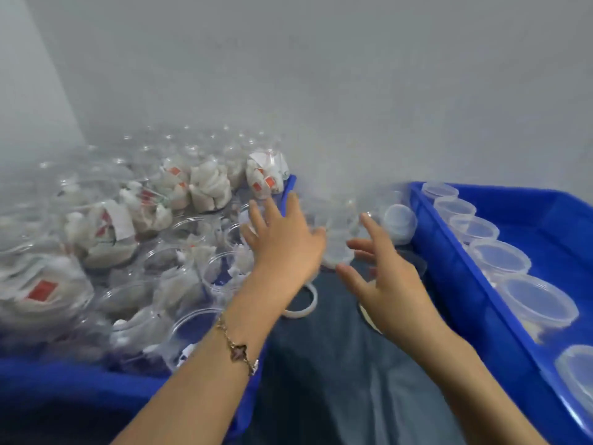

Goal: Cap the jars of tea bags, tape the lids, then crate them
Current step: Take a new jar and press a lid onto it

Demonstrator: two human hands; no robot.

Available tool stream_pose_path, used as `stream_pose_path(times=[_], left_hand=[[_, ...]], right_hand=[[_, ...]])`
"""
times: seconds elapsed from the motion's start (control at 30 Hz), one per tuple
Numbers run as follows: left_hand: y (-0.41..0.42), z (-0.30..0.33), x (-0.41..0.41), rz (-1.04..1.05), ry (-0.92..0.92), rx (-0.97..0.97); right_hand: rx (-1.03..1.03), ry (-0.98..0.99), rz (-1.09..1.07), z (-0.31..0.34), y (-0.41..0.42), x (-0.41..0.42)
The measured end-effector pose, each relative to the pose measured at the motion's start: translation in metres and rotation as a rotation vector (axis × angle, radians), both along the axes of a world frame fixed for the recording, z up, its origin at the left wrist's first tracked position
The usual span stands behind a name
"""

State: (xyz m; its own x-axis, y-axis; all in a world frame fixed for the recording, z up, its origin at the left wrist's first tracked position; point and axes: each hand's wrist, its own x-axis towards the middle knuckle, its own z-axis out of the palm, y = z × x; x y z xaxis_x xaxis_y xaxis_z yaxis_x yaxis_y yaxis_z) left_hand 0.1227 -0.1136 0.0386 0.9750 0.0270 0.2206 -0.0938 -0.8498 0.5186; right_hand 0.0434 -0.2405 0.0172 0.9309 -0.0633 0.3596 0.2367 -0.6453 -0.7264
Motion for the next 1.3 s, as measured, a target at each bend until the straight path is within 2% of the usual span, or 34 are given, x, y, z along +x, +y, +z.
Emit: stream_pose_path(times=[0.07,0.13,0.3,0.6,0.73,0.93,1.17,1.3], left_hand=[[0.029,0.003,0.016,0.087,-0.004,-0.092],[0.053,0.006,0.033,0.126,-0.004,-0.265],[0.093,0.007,0.091,0.146,0.071,-0.570],[0.122,-0.016,0.176,0.341,0.104,-0.719],[0.129,-0.025,0.189,0.369,0.020,-0.701],[0.102,-0.014,0.171,0.379,-0.078,-0.878],[0.050,0.021,0.097,0.113,-0.160,-0.796],[0.012,0.018,0.041,-0.129,0.002,-0.681]], right_hand=[[0.125,0.064,0.109,0.007,0.032,0.025],[0.200,0.157,0.216,0.015,0.061,0.056],[0.206,0.194,0.337,0.029,0.109,0.143],[0.313,0.290,0.357,0.004,0.160,0.257],[0.370,0.237,0.382,-0.004,0.166,0.273],[0.365,0.080,0.326,0.004,0.160,0.241],[0.554,-0.097,0.177,0.012,0.109,0.130],[0.464,-0.134,-0.028,-0.021,0.073,0.057]])
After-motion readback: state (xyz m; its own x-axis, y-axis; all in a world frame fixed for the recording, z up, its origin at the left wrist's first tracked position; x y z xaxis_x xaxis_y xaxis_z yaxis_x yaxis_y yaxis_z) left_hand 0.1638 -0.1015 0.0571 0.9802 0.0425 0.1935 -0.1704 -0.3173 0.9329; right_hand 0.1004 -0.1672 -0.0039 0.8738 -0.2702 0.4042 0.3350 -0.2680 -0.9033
